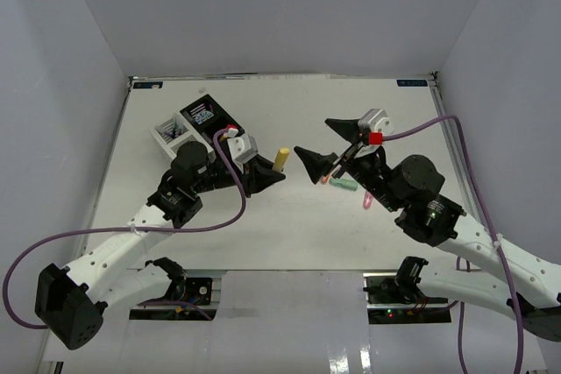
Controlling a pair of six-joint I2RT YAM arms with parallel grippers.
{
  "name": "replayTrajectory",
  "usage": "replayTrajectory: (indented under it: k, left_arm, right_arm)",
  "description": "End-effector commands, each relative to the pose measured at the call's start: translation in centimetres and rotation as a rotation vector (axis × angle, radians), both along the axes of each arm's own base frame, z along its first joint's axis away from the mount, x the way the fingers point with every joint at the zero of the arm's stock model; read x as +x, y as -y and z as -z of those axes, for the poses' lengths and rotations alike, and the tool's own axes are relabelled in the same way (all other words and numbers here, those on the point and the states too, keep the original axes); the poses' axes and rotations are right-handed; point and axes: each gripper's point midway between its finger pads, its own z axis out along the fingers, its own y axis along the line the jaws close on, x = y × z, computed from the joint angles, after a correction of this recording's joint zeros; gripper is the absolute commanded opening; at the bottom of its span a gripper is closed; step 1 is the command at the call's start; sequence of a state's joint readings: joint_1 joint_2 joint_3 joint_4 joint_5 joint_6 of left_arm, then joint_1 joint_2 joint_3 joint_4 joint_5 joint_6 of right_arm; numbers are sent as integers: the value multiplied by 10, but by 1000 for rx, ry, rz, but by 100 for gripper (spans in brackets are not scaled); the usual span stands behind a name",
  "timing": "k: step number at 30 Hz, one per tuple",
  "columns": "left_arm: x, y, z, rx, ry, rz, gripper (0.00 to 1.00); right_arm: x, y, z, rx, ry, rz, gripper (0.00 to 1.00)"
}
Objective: Sort the stationery into containers
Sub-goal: Close the pen cap on the pen.
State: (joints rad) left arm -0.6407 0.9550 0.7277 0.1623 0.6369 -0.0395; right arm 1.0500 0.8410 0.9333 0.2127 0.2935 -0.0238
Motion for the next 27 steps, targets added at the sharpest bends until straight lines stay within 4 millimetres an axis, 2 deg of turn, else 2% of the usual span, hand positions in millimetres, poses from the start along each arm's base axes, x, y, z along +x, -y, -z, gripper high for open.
replayTrajectory:
  k: [1, 3, 4, 5, 6, 7, 8, 9, 12, 14, 18, 23, 27]
  left_arm:
    - [-24, 10, -10, 9, 3, 180, 0]
    - [-29, 11, -9, 18, -3, 212, 0]
    - [-31, 12, -8, 19, -6, 229, 0]
    - [-32, 12, -8, 21, -3, 234, 0]
    - [-33, 11, -8, 21, -3, 237, 0]
    - [-34, 11, -7, 20, -1, 237, 0]
    - [-34, 11, -7, 20, -1, 237, 0]
    - [-35, 10, -8, 19, 1, 237, 0]
    - [-34, 9, -8, 22, 32, 238, 0]
    - [-34, 9, -9, 22, 39, 236, 0]
    - [-29, 9, -7, 28, 41, 209, 0]
    - [-24, 9, -6, 30, 37, 188, 0]
    - [-23, 8, -9, 19, 45, 176, 0]
  right_arm:
    - [-10, -8, -1, -123, 101, -125, 100]
    - [-13, -13, -3, -140, 118, -187, 100]
    - [-22, -19, -1, -153, 132, -273, 100]
    - [-13, -20, 3, -166, 121, -282, 100]
    - [-23, -26, 3, -174, 135, -376, 96]
    - [-23, -27, 5, -181, 137, -413, 95]
    - [-15, -26, 9, -195, 127, -424, 95]
    - [-25, -31, 11, -203, 138, -509, 93]
    - [-31, -35, 13, -223, 154, -613, 91]
    - [-28, -37, 16, -232, 153, -641, 91]
    - [-38, -40, 21, -225, 137, -737, 91]
    - [-38, -41, 20, -208, 143, -741, 91]
    - [-37, -44, 28, -198, 112, -760, 84]
